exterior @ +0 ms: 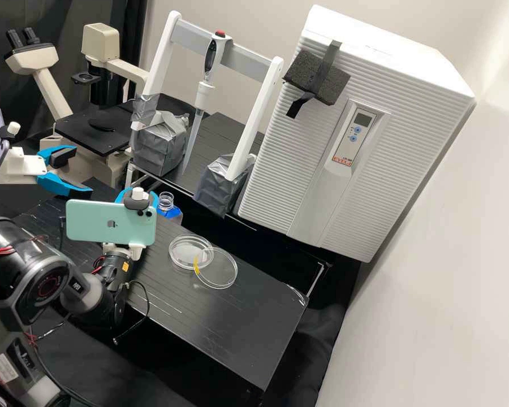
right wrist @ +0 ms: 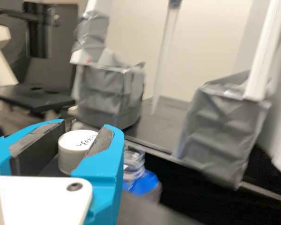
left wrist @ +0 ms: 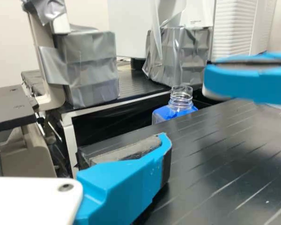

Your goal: Close the bottle

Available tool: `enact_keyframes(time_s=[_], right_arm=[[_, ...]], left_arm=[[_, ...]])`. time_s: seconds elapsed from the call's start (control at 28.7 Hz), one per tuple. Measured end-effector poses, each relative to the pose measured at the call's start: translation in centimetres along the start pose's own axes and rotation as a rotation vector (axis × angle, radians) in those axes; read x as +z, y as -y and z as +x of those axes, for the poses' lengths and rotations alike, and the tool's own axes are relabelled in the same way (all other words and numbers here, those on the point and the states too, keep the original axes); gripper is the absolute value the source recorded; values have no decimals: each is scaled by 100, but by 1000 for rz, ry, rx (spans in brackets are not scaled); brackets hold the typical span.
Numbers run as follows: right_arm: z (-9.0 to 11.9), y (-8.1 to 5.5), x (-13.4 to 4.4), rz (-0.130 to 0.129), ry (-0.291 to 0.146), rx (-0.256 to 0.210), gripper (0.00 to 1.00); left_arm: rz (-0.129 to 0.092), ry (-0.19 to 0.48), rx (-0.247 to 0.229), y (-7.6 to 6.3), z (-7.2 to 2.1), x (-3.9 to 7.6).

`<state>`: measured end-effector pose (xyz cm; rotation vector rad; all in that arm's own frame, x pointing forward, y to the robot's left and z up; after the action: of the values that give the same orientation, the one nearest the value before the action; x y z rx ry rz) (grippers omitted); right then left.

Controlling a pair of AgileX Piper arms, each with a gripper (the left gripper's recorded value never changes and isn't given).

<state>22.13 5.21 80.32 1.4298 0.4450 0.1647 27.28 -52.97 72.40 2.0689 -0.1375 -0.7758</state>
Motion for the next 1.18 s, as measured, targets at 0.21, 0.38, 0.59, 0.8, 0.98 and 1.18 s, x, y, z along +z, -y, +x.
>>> enact_keyframes(time_s=[0.21, 0.38, 0.59, 0.8, 0.98, 1.18], right_arm=[[226, -49, 47, -20, 15, 47, 0], [402, -28, 47, -15, 1, 47, 0], [509, -10, 97, -27, 30, 34, 0], [539, 0, 134, -21, 45, 31, 0], [563, 39, 180, -15, 61, 13, 0], [602, 44, 213, -12, 73, 11, 0]], left_arm=[[-12, -17, 4, -4, 0, -15], [-17, -23, 7, -6, 0, -21], [-17, -23, 7, -6, 0, -21], [-17, -23, 7, -6, 0, -21], [-14, -28, 2, -23, 21, -28], [-10, -27, 11, -53, 43, -29]])
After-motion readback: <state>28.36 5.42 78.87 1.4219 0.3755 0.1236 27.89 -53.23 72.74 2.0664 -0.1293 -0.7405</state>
